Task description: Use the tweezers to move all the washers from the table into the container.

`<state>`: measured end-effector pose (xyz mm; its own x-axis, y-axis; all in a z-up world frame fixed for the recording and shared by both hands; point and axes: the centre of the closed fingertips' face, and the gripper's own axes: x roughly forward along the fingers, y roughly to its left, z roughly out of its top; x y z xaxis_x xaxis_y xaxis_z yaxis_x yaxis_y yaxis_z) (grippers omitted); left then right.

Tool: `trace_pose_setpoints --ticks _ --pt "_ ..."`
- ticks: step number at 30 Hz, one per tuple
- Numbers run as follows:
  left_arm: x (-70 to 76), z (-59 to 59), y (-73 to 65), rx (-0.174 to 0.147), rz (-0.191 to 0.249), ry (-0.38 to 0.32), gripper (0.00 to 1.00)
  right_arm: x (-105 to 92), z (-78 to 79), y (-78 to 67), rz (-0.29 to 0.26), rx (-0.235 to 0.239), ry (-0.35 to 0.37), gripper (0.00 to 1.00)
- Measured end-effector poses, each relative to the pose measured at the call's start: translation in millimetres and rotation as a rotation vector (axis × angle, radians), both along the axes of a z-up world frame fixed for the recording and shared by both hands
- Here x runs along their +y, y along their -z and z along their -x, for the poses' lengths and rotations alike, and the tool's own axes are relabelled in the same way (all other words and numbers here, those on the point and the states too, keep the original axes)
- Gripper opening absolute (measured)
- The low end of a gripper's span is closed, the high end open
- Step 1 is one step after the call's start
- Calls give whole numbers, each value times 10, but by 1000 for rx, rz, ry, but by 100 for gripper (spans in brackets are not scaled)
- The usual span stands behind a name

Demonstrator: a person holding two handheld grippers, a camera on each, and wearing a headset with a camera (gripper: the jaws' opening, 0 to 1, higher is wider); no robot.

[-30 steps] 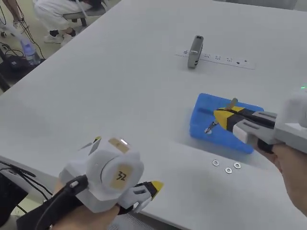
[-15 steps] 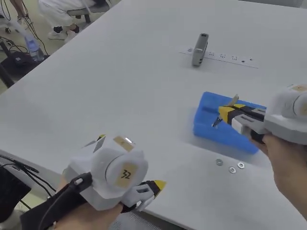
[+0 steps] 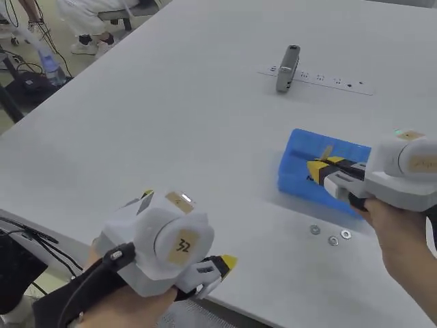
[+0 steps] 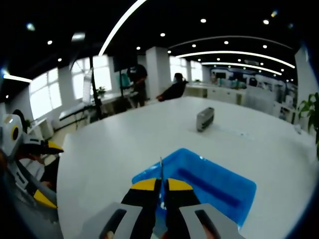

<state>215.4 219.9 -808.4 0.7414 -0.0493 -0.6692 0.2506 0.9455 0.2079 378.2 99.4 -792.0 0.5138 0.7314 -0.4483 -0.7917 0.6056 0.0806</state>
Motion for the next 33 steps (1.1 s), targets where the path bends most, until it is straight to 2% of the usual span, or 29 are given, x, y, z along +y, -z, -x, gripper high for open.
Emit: trace_pose_setpoints --ticks 5,6,9,12,16,23,28,31,33 --pt "3 5 4 3 -1 -2 92 -45 14 -248 -41 -34 7 2" --pt "3 7 4 4 -3 -1 91 -80 23 -334 -56 -48 12 2" --pt "-5 8 -4 1 -1 1 91 -125 85 -484 -85 -68 15 2" --pt "-3 0 -23 -8 4 -5 92 -153 197 -579 -90 -89 7 2" --pt "-4 -6 -21 -11 5 -3 92 -186 349 -618 -95 -87 -5 2" --pt "-13 1 -9 -5 4 5 92 -221 605 -414 -56 -53 -41 2" --pt "-16 3 -6 -4 4 9 90 -291 626 -214 -24 -13 -27 2" --pt "-13 -2 -15 -9 9 6 90 -318 630 -139 -14 0 -23 2" --pt "-10 4 0 -1 4 7 90 -328 623 -102 -12 10 -21 2"
